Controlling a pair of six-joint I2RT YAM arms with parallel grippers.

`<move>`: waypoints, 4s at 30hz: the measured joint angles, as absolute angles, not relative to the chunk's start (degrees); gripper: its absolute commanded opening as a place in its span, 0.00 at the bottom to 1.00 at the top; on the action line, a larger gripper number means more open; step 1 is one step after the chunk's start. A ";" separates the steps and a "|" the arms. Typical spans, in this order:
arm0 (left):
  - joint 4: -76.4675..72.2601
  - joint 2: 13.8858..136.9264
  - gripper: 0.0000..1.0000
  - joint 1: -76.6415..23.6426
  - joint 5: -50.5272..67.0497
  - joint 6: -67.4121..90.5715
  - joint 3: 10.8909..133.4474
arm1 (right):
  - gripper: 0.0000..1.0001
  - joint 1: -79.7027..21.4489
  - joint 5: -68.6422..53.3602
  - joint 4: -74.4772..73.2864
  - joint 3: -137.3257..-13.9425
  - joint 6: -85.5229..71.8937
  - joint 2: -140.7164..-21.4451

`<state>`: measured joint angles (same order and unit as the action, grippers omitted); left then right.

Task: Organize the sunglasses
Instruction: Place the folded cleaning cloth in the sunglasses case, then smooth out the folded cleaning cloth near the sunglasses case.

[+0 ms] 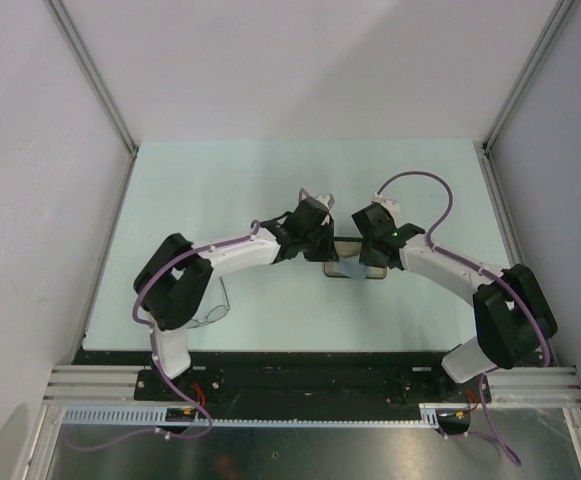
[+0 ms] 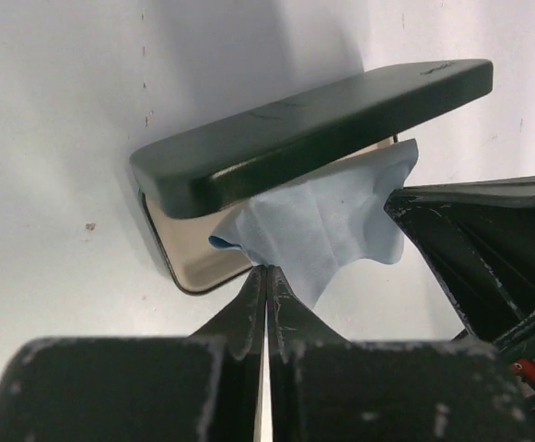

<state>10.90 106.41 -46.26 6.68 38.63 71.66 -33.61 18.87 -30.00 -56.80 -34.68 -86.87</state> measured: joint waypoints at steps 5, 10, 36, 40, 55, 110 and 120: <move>10.90 108.05 0.01 -46.46 6.48 38.57 73.60 | 0.00 -31.99 18.96 -28.49 -55.11 -34.48 -85.56; 10.74 109.40 0.00 -46.94 6.02 38.46 74.85 | 0.00 -31.46 19.31 -26.74 -52.90 -34.52 -85.06; 8.36 110.59 0.00 -48.29 -0.60 36.93 74.87 | 0.00 -30.72 21.85 -16.99 -46.54 -36.47 -80.40; 7.77 110.59 0.01 -48.36 -1.72 36.86 74.87 | 0.00 -30.59 21.89 -15.97 -46.22 -36.49 -80.42; 6.94 112.44 0.01 -48.56 -2.85 36.45 74.85 | 0.00 -30.50 22.04 -14.52 -45.28 -36.64 -83.05; 6.24 114.26 0.34 -48.93 -3.99 36.03 72.07 | 0.24 -28.80 22.00 -11.62 -44.80 -33.30 -88.29; 5.69 113.80 0.41 -49.01 -4.19 35.94 72.10 | 0.27 -28.75 22.70 -12.62 -44.80 -32.88 -83.46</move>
<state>5.69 113.80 -49.01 -4.19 35.94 72.10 -28.75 22.70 -12.62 -44.80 -32.88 -83.46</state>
